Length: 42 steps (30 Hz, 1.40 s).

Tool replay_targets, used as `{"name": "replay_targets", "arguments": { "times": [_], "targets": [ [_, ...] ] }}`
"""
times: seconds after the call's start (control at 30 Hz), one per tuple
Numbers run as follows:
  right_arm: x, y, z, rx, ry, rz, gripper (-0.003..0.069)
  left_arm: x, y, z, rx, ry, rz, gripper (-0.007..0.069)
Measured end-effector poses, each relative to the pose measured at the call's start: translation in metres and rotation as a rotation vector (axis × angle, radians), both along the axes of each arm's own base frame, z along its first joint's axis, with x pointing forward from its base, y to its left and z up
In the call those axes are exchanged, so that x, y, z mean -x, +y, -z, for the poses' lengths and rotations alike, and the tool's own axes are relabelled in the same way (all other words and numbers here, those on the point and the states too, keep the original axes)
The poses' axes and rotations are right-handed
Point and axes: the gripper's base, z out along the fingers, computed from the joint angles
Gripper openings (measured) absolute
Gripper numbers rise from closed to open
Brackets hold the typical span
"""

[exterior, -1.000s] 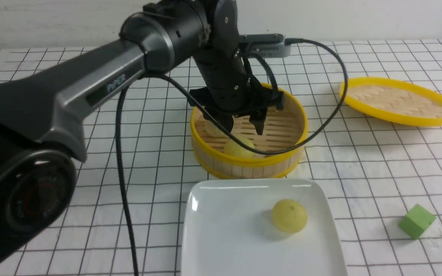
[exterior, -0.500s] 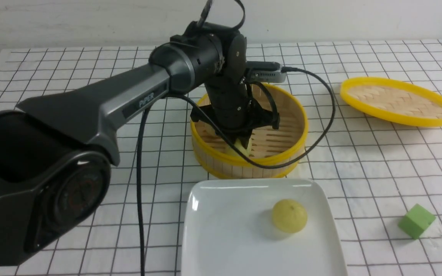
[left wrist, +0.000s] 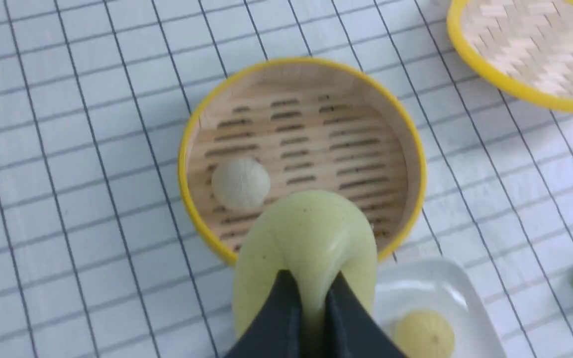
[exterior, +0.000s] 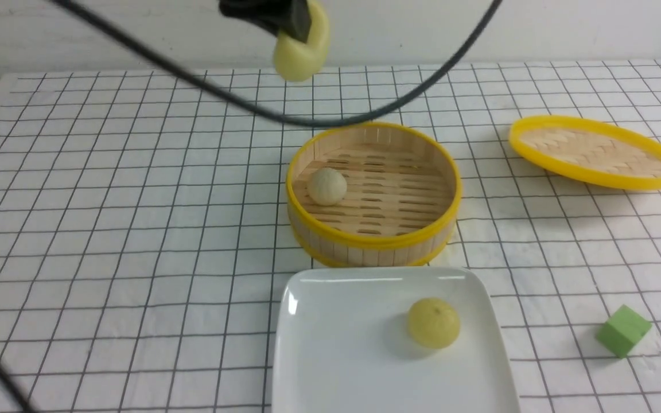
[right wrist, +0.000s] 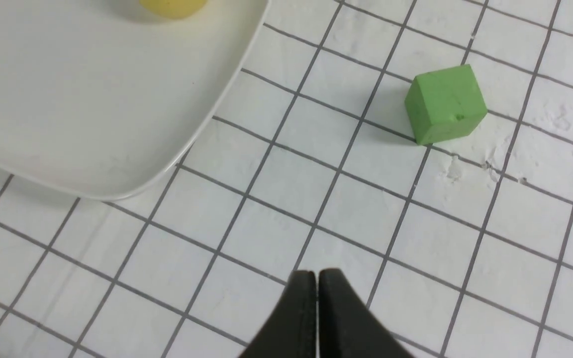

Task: Put the steamed buns into the plate on the white-black tablecloth.
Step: 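Carry the bun from the bamboo steamer to the plate with the left gripper, then reach into the bamboo steamer and grasp a bun with the left gripper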

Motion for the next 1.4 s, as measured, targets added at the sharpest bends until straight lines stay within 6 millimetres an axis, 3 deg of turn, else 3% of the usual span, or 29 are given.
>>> {"name": "replay_targets", "arguments": {
  "times": [0.07,0.17,0.33,0.37,0.53,0.7,0.77,0.83,0.93,1.0,1.1,1.13,1.23,1.4],
  "targets": [
    [0.000,0.000,0.000,0.000,0.000,0.000,0.0029,0.025,0.002,0.026,-0.026,0.108,0.012,0.0024],
    [0.000,0.000,0.000,0.000,0.000,0.000,0.0031,0.040,-0.013,0.096,-0.093,0.250,0.015,0.0042],
    [0.000,0.000,0.000,0.000,0.000,0.000,0.0036,0.033,-0.035,0.174,-0.110,0.327,-0.026,0.0118],
    [0.000,0.000,0.000,0.000,0.000,0.000,0.0038,0.028,-0.040,0.193,-0.116,0.346,-0.048,0.0161],
    [0.000,0.000,0.000,0.000,0.000,0.000,0.0041,0.009,-0.057,0.240,-0.113,0.359,-0.078,0.0338],
    [0.000,0.000,0.000,0.000,0.000,0.000,0.0043,0.008,-0.060,0.247,-0.097,0.394,-0.096,0.0446],
    [0.000,0.000,0.000,-0.001,0.000,0.000,0.0046,0.008,-0.061,0.236,-0.079,0.388,-0.098,0.0466],
    [0.000,0.000,0.000,-0.001,0.000,0.000,0.0050,0.001,-0.061,0.207,-0.046,0.357,-0.105,0.0457],
    [0.000,0.000,0.000,-0.001,0.000,0.000,0.0055,-0.016,-0.054,0.169,-0.005,0.330,-0.142,0.0358],
    [0.000,0.000,0.000,-0.003,0.002,-0.001,0.0058,-0.040,-0.041,0.149,0.007,0.318,-0.191,0.0209],
    [0.000,0.000,0.000,-0.003,0.002,-0.001,0.0062,-0.069,-0.030,0.137,0.017,0.292,-0.223,0.0067],
    [0.000,0.000,0.000,-0.003,0.002,-0.001,0.0064,-0.085,-0.030,0.140,0.007,0.282,-0.233,0.0027],
    [0.000,0.000,0.000,-0.003,0.002,-0.001,0.0066,-0.103,-0.037,0.147,0.000,0.264,-0.233,0.0013],
    [0.000,0.000,0.000,-0.003,0.002,-0.001,0.0075,-0.123,-0.051,0.169,-0.026,0.274,-0.226,0.0131]
  ]
}}
